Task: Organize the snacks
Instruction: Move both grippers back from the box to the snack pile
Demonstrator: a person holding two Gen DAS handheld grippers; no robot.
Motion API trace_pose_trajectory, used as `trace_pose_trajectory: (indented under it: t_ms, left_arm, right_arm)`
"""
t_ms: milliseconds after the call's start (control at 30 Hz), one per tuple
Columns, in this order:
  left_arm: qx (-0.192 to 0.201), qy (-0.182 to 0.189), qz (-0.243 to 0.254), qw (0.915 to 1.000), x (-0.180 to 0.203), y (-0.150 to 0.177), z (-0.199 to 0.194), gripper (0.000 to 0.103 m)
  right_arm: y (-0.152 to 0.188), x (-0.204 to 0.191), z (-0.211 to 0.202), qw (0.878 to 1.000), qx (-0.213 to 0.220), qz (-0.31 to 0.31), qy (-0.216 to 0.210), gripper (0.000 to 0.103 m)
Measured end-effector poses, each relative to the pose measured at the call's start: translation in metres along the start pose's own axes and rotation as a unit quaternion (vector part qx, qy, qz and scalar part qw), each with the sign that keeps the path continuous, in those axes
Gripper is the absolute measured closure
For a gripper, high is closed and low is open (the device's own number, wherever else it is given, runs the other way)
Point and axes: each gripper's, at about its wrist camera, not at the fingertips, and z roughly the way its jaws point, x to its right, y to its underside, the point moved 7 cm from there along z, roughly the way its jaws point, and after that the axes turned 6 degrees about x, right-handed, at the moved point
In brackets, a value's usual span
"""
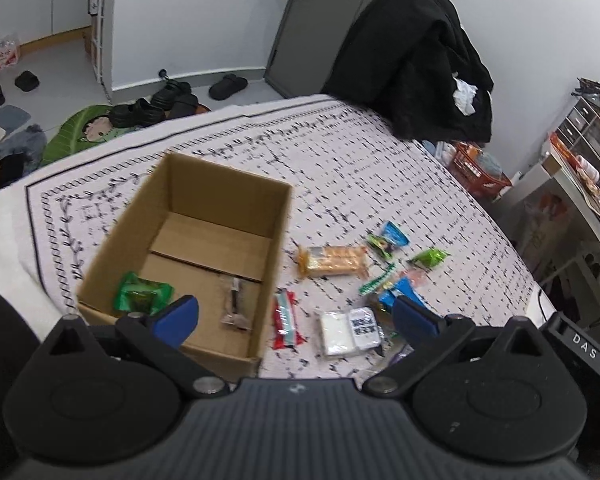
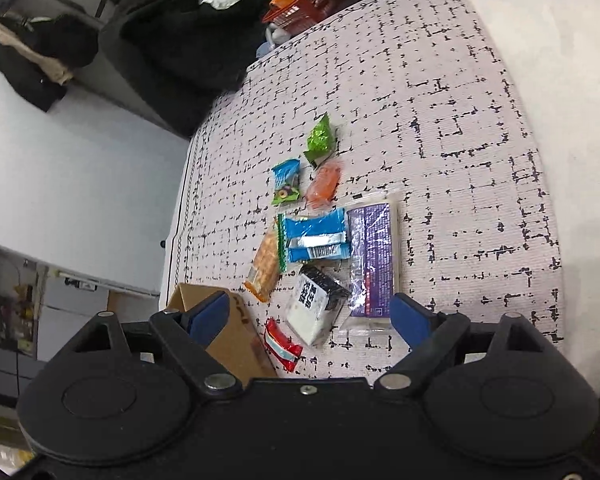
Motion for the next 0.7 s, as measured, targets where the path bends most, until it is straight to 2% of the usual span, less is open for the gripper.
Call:
trace_pose_trajectory:
  t_ms: [300, 467, 700]
  left_arm:
    - [-0.018, 0.025, 0.0, 0.9995, 0.029, 0.012, 0.022, 0.003]
    - [-0.036, 0.031, 0.0, 0.9989, 0.04, 0.021, 0.041, 0.008]
    - [-0.059, 0.036, -0.002, 0.9976, 0.052, 0.032, 0.068, 0.017]
  right_arm:
    - [-0.007, 0.023, 0.011, 0.999, -0.004, 0.041, 0.025, 0.029]
    - [-0.009, 0.037, 0.02, 0.997, -0.005, 0.067, 0.04, 0.041]
    - [-0.007, 0.041, 0.037, 0.996, -0.021, 0.076, 0.048, 0.049]
